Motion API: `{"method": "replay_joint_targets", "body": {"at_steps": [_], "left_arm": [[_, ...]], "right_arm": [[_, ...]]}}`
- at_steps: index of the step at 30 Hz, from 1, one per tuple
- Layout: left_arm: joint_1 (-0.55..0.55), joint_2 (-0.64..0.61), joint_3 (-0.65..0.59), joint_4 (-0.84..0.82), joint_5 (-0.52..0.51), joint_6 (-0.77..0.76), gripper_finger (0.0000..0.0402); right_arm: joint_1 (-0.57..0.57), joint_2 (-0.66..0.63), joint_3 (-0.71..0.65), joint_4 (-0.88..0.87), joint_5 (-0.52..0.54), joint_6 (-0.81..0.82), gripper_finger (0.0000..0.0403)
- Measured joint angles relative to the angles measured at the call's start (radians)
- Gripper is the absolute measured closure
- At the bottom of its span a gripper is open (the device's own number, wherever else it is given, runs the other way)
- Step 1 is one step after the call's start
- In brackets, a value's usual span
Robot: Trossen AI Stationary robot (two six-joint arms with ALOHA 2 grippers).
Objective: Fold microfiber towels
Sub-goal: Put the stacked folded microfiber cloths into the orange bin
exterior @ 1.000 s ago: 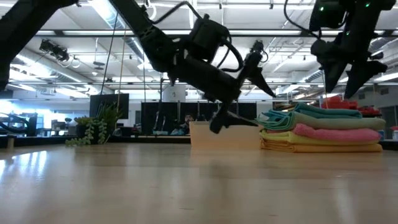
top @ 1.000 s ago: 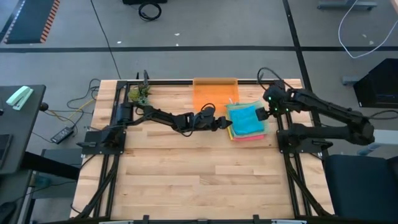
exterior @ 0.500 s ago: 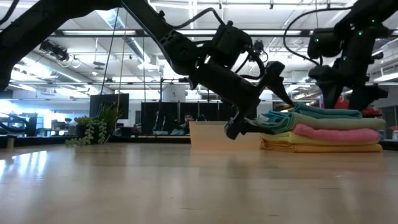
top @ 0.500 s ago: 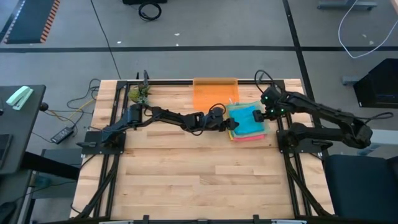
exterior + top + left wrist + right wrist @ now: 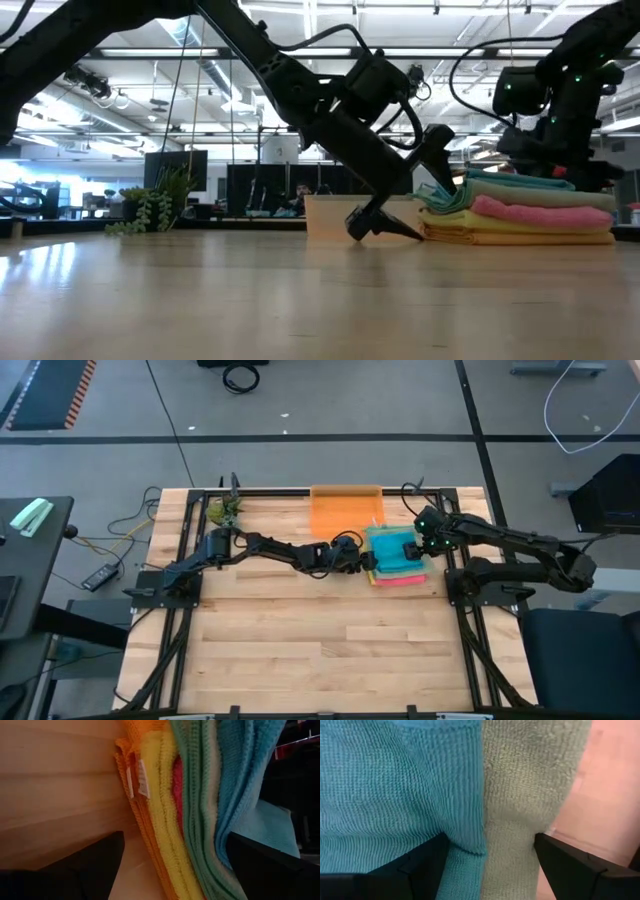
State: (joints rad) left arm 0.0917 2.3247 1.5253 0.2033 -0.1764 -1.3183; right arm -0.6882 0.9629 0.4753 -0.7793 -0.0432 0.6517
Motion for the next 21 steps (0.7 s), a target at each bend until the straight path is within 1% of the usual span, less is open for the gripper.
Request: {"method": "replay_joint_targets", "body": {"at_steps": [5,10,13,15,17,21], "left_arm": [[0.000,0.006,0.001,0.007,0.000,0.000,0.0049],[0.003,0.009,-0.001,0.030,0.003,0.024,0.0049],[0.003,0.009,-0.001,0.028,0.003,0.022,0.0049],[0.003,0.010,-0.001,0.027,0.002,0.022,0.0049],[0.001,0.010,-0.001,0.027,0.001,0.023,0.0049],[0.001,0.011,-0.001,0.026,0.000,0.029,0.0049]], "right_arm": [[0.029,-0.004,0.042,-0.010,0.047,0.006,0.0095],[0.044,0.000,0.105,-0.083,0.052,0.019,0.0095],[0.057,0.000,0.137,-0.129,0.095,0.020,0.0095],[0.064,0.000,0.139,-0.145,0.132,0.020,0.0095],[0.064,0.003,0.131,-0.126,0.147,0.021,0.0095],[0.063,0.042,0.090,-0.069,0.136,0.037,0.0095]]}}
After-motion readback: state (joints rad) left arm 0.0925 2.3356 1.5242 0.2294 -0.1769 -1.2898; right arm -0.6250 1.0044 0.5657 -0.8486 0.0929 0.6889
